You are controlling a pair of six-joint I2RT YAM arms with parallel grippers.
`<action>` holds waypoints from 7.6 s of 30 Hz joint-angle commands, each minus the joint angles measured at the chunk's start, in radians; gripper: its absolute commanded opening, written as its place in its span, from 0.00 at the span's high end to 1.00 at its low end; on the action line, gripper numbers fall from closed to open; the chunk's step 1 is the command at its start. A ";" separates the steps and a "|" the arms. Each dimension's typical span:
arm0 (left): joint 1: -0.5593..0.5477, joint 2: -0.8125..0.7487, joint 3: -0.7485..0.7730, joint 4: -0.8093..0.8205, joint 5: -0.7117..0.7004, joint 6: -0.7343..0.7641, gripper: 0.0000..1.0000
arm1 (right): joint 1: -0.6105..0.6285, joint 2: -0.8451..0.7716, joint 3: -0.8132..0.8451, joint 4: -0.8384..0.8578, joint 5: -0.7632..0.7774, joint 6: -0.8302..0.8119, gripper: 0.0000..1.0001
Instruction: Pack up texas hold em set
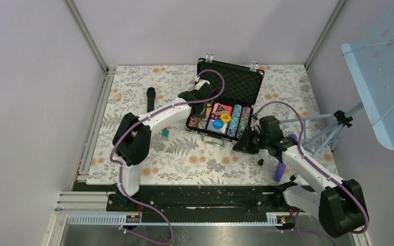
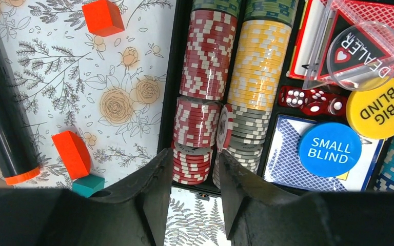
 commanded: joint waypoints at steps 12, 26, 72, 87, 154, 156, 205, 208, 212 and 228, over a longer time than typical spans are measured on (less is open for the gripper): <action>0.186 -0.607 -0.376 0.023 0.176 -0.031 0.53 | 0.109 0.231 0.420 -0.002 0.124 0.047 0.70; 0.349 -0.952 -0.625 -0.004 0.186 0.101 0.33 | 0.258 0.804 0.964 -0.116 0.320 0.179 0.67; 0.422 -0.973 -0.637 0.003 0.244 0.100 0.33 | 0.294 1.083 1.235 -0.342 0.465 0.095 0.83; 0.427 -0.975 -0.644 0.003 0.234 0.100 0.33 | 0.293 0.958 1.229 -0.337 0.492 0.058 1.00; 0.433 -1.108 -0.739 0.110 0.042 0.160 0.10 | 0.385 1.032 1.189 -0.243 0.248 -1.091 1.00; 0.433 -1.108 -0.741 0.112 0.041 0.163 0.10 | 0.387 1.030 1.181 -0.224 0.285 -1.107 1.00; 0.432 -1.116 -0.766 0.142 0.078 0.196 0.09 | 0.391 1.027 1.257 -0.275 0.252 -1.150 1.00; 0.432 -1.115 -0.766 0.142 0.079 0.196 0.09 | 0.391 0.996 1.234 -0.275 0.151 -1.147 1.00; 0.433 -1.116 -0.766 0.142 0.078 0.196 0.09 | 0.391 0.987 1.216 -0.285 0.102 -1.149 1.00; 0.433 -1.115 -0.769 0.143 0.081 0.197 0.08 | 0.393 1.056 1.235 -0.311 0.286 -1.194 1.00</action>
